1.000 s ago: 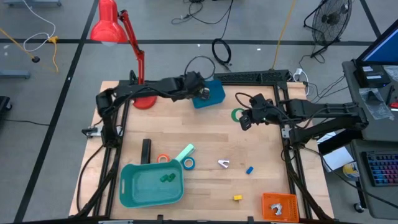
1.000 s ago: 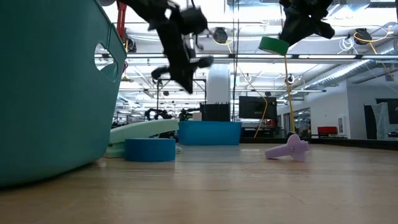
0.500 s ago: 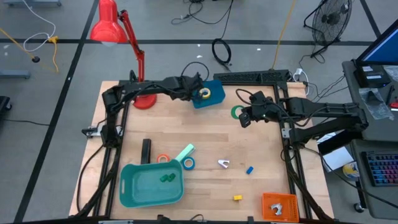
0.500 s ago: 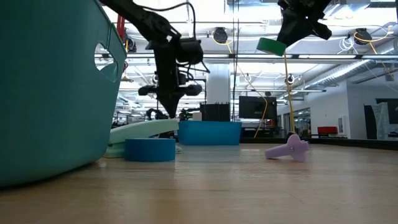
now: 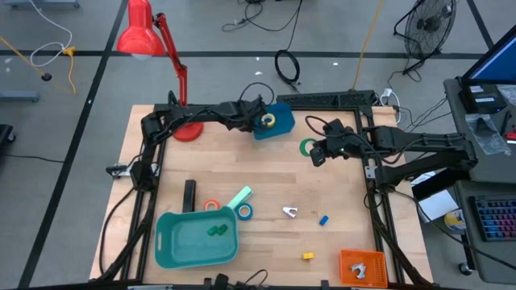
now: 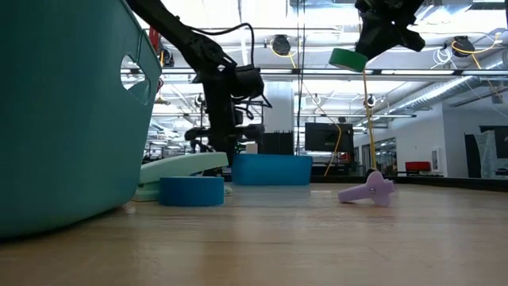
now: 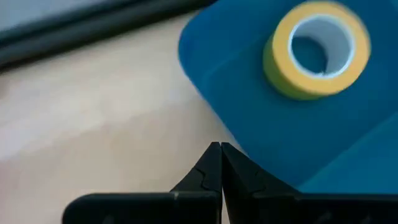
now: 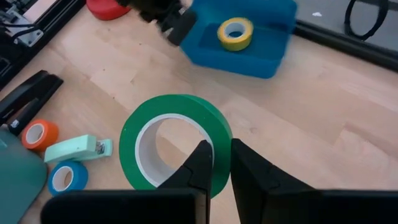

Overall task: Pick and place Stapler, Stapler remover, tape
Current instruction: Put the green tape into the blue bin

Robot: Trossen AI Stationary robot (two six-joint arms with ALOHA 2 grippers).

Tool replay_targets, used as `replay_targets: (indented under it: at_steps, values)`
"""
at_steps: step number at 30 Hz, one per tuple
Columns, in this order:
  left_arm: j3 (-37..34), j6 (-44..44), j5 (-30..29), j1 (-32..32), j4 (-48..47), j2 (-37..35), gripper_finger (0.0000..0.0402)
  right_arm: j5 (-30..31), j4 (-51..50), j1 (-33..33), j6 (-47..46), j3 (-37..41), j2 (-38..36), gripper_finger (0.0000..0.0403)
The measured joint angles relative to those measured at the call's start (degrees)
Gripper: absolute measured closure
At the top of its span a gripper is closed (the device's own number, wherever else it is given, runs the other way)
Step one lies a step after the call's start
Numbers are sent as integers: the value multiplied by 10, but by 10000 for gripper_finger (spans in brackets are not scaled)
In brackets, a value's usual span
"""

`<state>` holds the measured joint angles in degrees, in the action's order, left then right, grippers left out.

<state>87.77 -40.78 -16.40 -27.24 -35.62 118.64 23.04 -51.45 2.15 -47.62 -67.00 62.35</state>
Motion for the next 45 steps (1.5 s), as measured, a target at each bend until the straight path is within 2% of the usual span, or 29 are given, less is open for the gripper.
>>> replay_targets:
  at_steps: [12,19,26,28,33,37,41,45]
  values:
    - [6,27,5,-11,153,1,402,-8,-17,0,-10,0,0,375]
    - [57,51,12,20,27,-8,402,-6,-11,39,19,0,0,375]
    - [63,84,36,100,16,-95,402,7,3,135,105,0,33,375]
    - [63,104,43,120,12,-133,402,-13,33,172,142,0,60,375]
    - [64,122,50,166,-22,-230,402,-106,135,250,214,0,153,375]
    - [64,122,11,201,-60,-293,402,-126,181,292,235,0,218,375]
    - [64,118,-51,233,-104,-332,402,-125,233,317,235,-5,250,375]
    - [64,112,-63,248,-158,-343,402,-80,268,326,251,-32,277,375]
